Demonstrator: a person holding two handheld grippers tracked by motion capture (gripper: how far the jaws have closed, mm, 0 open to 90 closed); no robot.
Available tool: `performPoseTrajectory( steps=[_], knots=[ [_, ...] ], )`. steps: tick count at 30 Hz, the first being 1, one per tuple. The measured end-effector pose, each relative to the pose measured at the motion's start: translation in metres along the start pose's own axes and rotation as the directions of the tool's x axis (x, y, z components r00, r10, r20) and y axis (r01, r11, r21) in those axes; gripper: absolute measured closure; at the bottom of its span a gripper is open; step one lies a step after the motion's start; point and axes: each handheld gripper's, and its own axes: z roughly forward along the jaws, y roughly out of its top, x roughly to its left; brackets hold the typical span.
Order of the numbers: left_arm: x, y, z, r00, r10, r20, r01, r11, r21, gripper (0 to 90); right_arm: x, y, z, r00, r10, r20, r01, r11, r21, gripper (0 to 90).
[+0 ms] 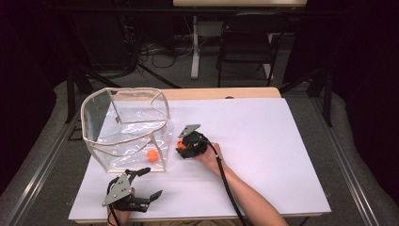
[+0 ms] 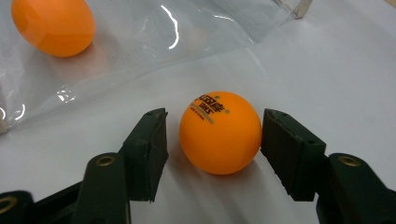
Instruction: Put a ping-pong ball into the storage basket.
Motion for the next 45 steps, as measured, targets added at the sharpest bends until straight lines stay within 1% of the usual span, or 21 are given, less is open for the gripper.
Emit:
performPoseTrajectory(
  steps=[10, 16, 21, 30, 41, 45],
  knots=[
    [0.000, 0.000, 0.000, 1.0000, 0.001, 0.002, -0.001, 1.0000, -0.002, 15.6, 0.000, 0.000, 0.001, 0.9998, 0.017, 0.014, -0.017, 1.000, 0.008, 49.8],
    [0.000, 0.000, 0.000, 1.0000, 0.001, 0.002, -0.001, 1.0000, -0.001, 15.6, 0.000, 0.000, 0.000, 0.9998, 0.010, 0.017, -0.010, 1.000, 0.002, 50.1],
    [0.000, 0.000, 0.000, 1.0000, 0.002, 0.002, -0.002, 1.0000, -0.001, 15.6, -0.001, 0.001, -0.003, 0.9998, 0.014, 0.017, -0.014, 1.000, -0.008, 50.1],
    [-0.001, 0.000, -0.001, 1.0000, 0.002, 0.001, -0.002, 1.0000, -0.003, 15.6, -0.002, 0.001, -0.008, 0.9995, 0.017, 0.027, -0.016, 1.000, -0.004, 50.2],
    [-0.001, 0.000, -0.001, 1.0000, 0.002, -0.003, -0.002, 1.0000, -0.008, 15.6, -0.003, 0.000, -0.014, 0.9991, 0.006, 0.042, -0.005, 1.000, -0.005, 50.3],
    [0.000, 0.001, -0.002, 0.9999, 0.003, 0.011, -0.003, 1.0000, 0.000, 15.6, -0.003, -0.001, -0.015, 0.9990, 0.005, 0.043, -0.005, 1.000, -0.001, 50.4]
  ],
)
